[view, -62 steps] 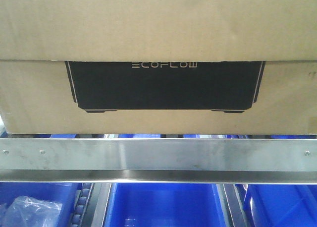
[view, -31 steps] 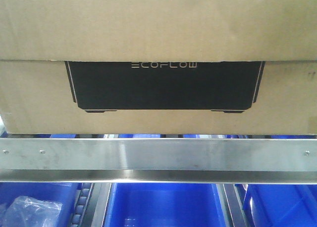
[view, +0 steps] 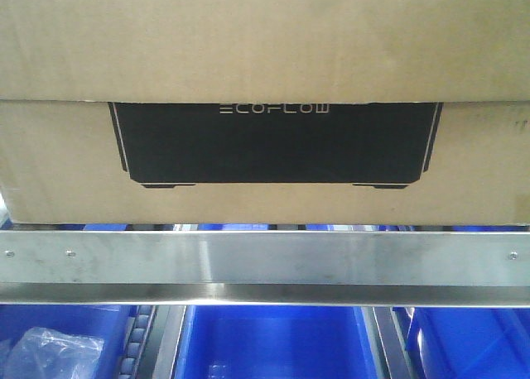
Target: Grab box from left shelf to table start
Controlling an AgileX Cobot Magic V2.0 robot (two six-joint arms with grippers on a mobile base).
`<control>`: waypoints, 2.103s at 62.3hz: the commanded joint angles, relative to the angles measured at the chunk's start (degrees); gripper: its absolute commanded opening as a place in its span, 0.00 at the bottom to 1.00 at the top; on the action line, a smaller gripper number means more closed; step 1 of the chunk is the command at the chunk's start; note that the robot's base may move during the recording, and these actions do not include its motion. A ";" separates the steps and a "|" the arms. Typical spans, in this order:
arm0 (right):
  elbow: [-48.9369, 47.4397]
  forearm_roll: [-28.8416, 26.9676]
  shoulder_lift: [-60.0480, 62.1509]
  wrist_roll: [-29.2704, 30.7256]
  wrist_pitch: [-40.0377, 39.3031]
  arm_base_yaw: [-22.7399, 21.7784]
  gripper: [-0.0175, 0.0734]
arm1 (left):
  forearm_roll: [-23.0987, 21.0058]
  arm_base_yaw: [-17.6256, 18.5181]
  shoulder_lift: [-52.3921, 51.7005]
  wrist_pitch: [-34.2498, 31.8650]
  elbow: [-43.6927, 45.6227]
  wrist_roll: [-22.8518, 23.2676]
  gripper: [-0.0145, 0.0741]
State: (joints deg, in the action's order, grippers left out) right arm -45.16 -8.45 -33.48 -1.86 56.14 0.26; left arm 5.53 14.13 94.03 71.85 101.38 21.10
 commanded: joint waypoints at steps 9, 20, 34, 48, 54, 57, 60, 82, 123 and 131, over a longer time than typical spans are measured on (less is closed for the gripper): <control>-13.51 -0.33 -11.87 -0.06 3.82 -0.22 0.80 | 0.35 -0.16 -1.71 -2.70 1.72 3.67 0.14; -24.59 -0.30 -20.60 -0.08 6.69 -0.22 0.81 | 0.35 -0.16 -1.71 -2.70 1.72 3.67 0.14; -36.79 0.16 -30.82 -0.12 9.79 -0.26 0.81 | 0.35 -0.16 -1.71 -2.70 1.72 3.67 0.14; -44.72 0.22 -40.00 -0.12 10.65 -0.28 0.81 | 0.35 -0.16 -1.71 -2.70 1.72 3.67 0.14; -47.13 0.28 -43.33 -0.12 10.59 -0.28 0.81 | 0.35 -0.16 -1.71 -2.70 1.72 3.67 0.14; -47.97 0.41 -44.99 -0.12 10.30 -0.28 0.81 | 0.35 -0.16 -1.71 -2.70 1.72 3.67 0.14; -48.65 0.76 -46.52 -0.12 10.04 -0.28 0.81 | 0.35 -0.16 -1.71 -2.70 1.72 3.67 0.14; -50.52 1.67 -53.14 -0.19 6.38 -0.23 0.81 | 0.35 -0.16 -1.71 -2.70 1.72 3.67 0.14; -50.52 4.18 -54.08 -3.16 6.62 2.58 0.68 | 0.35 -0.16 -1.71 -2.70 1.72 3.67 0.14; -50.52 4.12 -54.08 -3.16 6.92 2.58 0.68 | 0.35 -0.16 -1.71 -2.70 1.72 3.67 0.14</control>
State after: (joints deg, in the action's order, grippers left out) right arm -93.48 -4.92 -89.64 -4.82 65.05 3.02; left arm 5.53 14.13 94.03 72.06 101.42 21.14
